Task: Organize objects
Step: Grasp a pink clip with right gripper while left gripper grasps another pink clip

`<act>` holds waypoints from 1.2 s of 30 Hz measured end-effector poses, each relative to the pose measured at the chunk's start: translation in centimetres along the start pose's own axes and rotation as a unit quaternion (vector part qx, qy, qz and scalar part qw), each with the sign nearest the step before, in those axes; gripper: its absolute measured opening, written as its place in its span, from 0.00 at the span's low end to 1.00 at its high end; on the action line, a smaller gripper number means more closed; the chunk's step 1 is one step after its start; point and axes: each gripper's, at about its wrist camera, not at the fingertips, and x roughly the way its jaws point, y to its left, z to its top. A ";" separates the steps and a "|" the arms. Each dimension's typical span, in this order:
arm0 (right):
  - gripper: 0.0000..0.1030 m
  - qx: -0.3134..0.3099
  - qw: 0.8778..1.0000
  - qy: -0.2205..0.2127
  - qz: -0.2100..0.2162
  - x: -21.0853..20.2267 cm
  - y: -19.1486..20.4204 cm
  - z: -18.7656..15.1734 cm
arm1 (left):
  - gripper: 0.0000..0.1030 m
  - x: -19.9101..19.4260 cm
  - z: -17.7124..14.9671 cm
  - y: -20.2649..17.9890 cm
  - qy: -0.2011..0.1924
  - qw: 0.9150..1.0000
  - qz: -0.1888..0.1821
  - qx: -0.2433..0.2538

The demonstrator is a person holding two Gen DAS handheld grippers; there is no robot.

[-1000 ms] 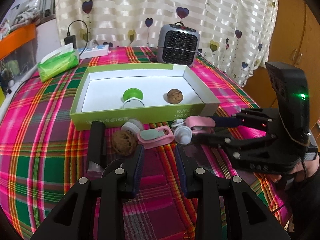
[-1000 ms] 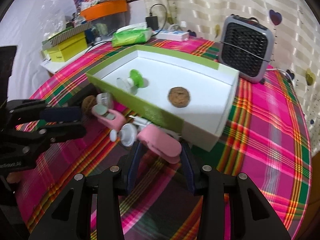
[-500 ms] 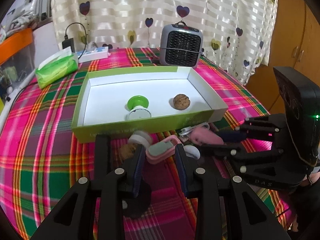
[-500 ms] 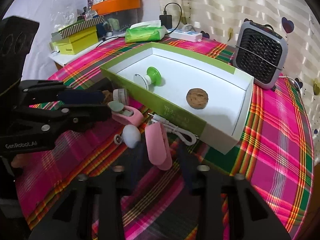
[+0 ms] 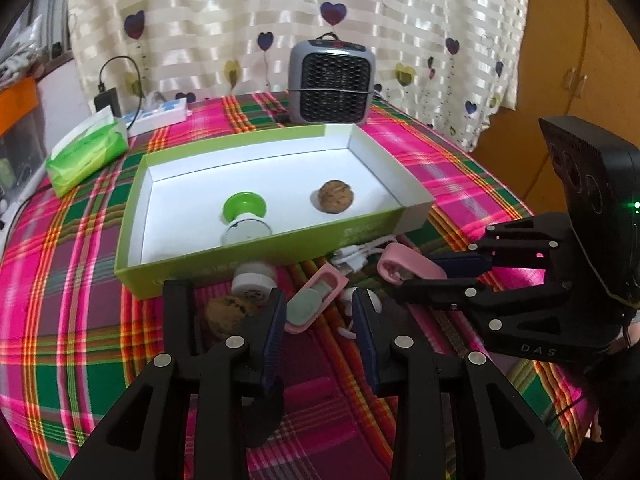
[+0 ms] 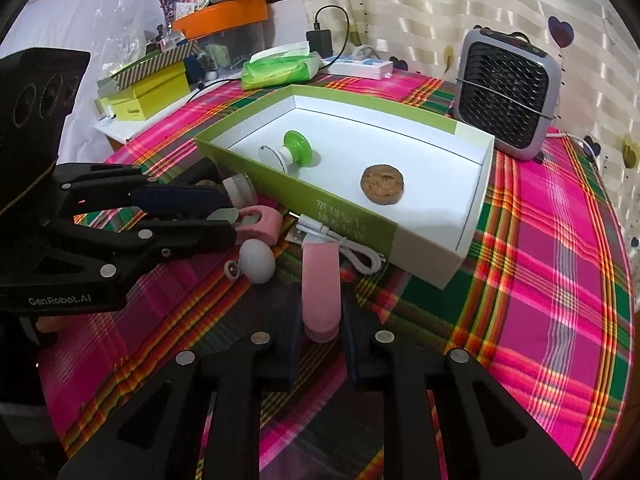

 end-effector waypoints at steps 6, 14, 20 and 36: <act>0.18 0.001 1.000 0.000 0.006 0.0 0.2 -0.1 | 0.30 0.5 0.3 -0.5 0.006 1.000 0.012 0.025; 0.18 0.012 1.000 0.002 0.002 0.2 -0.3 0.0 | 0.30 2.6 0.3 0.5 0.035 0.999 0.009 0.017; 0.18 0.014 1.000 0.003 0.000 0.4 -0.2 0.2 | 0.15 3.0 0.3 -0.1 0.035 0.999 0.008 0.026; 0.18 0.015 0.999 -0.034 -0.028 -1.6 2.0 0.1 | 0.15 -0.1 0.0 -0.1 -0.009 1.000 0.024 -0.009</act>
